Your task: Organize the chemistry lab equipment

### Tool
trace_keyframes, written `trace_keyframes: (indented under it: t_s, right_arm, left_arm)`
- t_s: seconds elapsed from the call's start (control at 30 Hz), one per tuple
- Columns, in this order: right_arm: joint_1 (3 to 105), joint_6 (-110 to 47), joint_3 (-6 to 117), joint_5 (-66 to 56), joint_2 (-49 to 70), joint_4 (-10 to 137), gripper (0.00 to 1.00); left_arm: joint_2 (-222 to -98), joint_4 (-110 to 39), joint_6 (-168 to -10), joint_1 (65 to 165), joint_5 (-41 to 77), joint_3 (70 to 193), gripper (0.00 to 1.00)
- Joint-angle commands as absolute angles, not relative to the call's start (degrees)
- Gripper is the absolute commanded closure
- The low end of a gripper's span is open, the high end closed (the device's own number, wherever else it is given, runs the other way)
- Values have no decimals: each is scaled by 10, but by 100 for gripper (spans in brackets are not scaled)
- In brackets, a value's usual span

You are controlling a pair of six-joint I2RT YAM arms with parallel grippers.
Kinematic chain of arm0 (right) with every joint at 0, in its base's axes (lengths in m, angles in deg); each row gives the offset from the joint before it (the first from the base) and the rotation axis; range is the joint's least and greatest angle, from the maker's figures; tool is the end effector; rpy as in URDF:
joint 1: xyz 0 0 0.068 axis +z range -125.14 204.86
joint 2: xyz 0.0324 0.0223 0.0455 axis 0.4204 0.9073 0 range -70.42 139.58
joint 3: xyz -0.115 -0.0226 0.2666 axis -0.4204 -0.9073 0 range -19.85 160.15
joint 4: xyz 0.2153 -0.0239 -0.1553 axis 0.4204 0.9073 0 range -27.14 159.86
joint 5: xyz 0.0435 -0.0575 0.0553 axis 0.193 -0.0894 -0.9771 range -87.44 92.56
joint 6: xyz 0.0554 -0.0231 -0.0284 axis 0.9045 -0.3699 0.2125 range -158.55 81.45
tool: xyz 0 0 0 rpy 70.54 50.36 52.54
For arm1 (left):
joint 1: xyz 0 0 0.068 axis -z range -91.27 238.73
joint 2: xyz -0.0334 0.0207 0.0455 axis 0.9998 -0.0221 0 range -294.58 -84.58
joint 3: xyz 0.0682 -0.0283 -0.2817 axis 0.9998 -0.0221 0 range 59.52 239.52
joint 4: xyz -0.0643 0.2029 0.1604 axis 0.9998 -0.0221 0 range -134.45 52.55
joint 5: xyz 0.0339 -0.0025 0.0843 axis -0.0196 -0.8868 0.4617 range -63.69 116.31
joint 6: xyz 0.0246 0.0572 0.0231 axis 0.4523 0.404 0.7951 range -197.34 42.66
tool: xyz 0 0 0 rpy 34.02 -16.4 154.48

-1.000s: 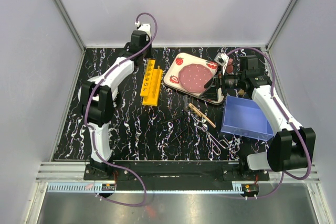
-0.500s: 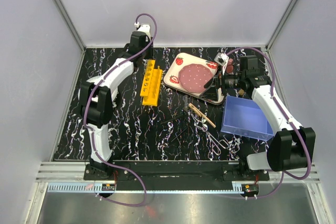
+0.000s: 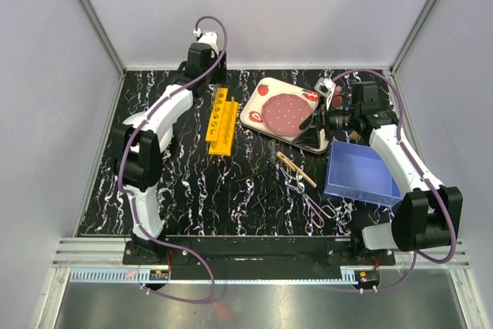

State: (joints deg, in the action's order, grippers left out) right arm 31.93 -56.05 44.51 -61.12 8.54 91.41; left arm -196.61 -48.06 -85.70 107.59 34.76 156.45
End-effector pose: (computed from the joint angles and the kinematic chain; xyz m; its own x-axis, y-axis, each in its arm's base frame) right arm 0.2862 0.0830 0.3196 -0.4359 -0.1884 -0.8801 -0.8750 0.3176 0.3654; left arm 0.4728 -0.1535 0.3137 -0.4347 -0.0036 -0.9006 0.1327 0.9888 -0.0680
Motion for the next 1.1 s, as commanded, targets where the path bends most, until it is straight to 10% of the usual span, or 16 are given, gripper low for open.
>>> trace_keyframes:
  t_s: [0.0, 0.27, 1.07]
  right_arm:
    - [316, -578, 444, -610, 90, 912, 0]
    - [316, -618, 444, -559, 96, 932, 0]
    - [488, -519, 667, -265, 312, 1126, 0]
  left_arm:
    - [-1906, -466, -851, 1070, 362, 1588, 32]
    - [-1821, -479, -848, 1054, 376, 1545, 1]
    - [-1356, -613, -980, 793, -3, 1066, 1]
